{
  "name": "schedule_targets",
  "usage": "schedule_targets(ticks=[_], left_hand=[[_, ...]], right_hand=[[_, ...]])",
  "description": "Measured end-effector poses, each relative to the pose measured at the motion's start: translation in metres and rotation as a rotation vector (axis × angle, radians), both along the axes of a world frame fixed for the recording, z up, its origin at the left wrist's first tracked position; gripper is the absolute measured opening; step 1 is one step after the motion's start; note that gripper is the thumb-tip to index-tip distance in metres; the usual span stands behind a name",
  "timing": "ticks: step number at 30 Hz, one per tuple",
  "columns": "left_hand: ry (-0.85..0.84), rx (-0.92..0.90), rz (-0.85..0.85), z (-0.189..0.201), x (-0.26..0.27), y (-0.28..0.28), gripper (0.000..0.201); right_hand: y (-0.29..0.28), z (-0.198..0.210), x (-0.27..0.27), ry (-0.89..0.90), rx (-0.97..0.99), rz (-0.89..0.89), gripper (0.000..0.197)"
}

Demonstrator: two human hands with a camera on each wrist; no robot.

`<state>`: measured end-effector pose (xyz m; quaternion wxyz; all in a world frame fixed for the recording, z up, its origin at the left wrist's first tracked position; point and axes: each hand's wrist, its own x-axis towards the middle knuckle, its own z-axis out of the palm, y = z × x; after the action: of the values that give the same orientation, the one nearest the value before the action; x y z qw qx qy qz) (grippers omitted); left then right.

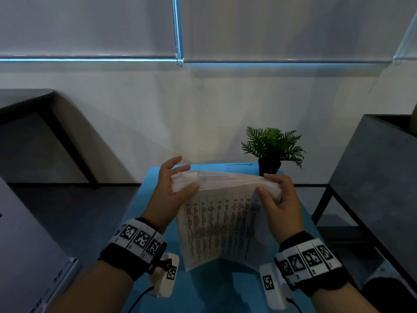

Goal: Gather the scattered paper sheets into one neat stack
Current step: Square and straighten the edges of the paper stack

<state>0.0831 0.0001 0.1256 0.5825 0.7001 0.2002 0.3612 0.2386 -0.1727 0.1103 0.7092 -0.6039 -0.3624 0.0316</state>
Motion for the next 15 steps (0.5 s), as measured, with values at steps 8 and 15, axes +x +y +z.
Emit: schedule_targets(ticks=[8,15], left_hand=[[0.004,-0.152,-0.028,-0.027,-0.002,-0.001,0.084],[-0.012,-0.109,0.113,-0.036,0.005,-0.005,0.038]], right_hand=[[0.003,-0.025,0.014,0.306,-0.043,0.116,0.046],[0.008,-0.035,0.014,0.378,-0.009,0.130,0.027]])
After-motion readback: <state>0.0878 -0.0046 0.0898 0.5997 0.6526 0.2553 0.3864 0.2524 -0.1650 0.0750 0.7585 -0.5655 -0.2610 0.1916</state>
